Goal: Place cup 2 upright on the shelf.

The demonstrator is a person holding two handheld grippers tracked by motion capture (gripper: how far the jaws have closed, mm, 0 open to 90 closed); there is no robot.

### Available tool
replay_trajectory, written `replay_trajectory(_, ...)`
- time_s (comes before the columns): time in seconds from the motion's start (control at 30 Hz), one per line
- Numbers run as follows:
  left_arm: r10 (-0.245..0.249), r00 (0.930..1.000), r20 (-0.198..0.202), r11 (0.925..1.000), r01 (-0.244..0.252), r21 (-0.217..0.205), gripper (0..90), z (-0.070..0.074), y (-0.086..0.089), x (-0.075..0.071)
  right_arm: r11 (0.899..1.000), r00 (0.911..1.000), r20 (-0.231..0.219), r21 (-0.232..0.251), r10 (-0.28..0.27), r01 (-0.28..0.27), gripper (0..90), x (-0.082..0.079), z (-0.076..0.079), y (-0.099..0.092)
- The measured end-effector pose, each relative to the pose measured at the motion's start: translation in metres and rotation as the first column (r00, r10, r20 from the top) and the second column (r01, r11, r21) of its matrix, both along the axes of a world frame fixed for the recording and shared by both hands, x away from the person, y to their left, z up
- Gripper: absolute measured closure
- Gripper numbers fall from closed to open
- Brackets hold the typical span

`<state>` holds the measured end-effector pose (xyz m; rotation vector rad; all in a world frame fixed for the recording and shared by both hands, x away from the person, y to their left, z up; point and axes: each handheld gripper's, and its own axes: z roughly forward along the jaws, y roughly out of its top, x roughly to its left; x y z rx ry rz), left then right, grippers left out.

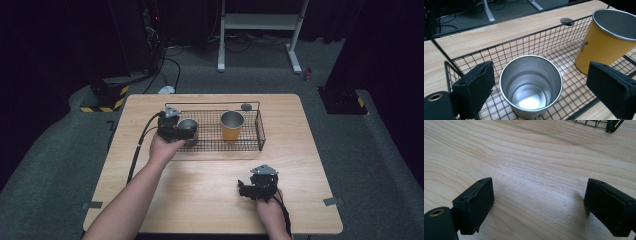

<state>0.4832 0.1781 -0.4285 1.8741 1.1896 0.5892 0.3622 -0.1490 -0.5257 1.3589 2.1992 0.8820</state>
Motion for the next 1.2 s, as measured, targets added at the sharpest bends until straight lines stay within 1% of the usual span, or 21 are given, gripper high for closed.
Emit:
replay_trajectory(0.1,-0.002,1.0000,-0.006,1.0000,0.002,-0.008,9.0,0.001,0.005,-0.005,1.000,1.0000,0.000,0.000,0.000,0.000,8.9,0.000,0.000,0.000)
replay_trajectory(0.3,0.001,1.0000,-0.004,0.9998,-0.001,-0.021,9.9,0.001,0.017,-0.016,1.000,1.0000,0.000,0.002,-0.002,0.002,8.9,0.000,0.000,0.000)
replay_trajectory(0.43,-0.007,0.9999,-0.010,0.9991,0.006,-0.043,10.1,0.001,0.025,-0.024,1.000,1.0000,0.000,0.002,-0.001,0.001,8.9,0.000,0.000,0.000)
replay_trajectory(0.5,-0.008,0.9999,-0.007,0.9987,0.008,-0.051,10.1,0.000,0.028,-0.029,1.000,1.0000,0.000,0.002,-0.001,0.001,8.8,0.000,0.000,0.000)
replay_trajectory(0.77,-0.023,0.9997,-0.002,0.9984,0.023,-0.052,11.2,-0.001,0.039,-0.048,1.000,1.0000,0.000,0.002,-0.002,0.002,8.9,0.000,0.000,0.000)
replay_trajectory(0.87,-0.028,0.9996,0.001,0.9982,0.028,-0.053,11.5,-0.003,0.044,-0.055,1.000,1.0000,0.000,0.001,-0.002,0.002,8.9,0.000,0.000,0.000)
replay_trajectory(0.93,-0.038,0.9993,-0.005,0.9981,0.038,-0.049,11.9,-0.005,0.047,-0.059,1.000,1.0000,0.000,0.001,-0.002,0.002,8.9,0.000,0.000,0.000)
replay_trajectory(1.07,-0.044,0.9990,-0.004,0.9976,0.043,-0.054,11.9,-0.011,0.055,-0.070,1.000,1.0000,0.000,0.001,-0.002,0.002,8.8,0.000,0.000,0.000)
replay_trajectory(1.2,-0.048,0.9988,-0.011,0.9970,0.048,-0.061,11.9,-0.017,0.061,-0.080,1.000,1.0000,0.000,0.001,-0.002,0.002,8.9,0.000,0.000,0.000)
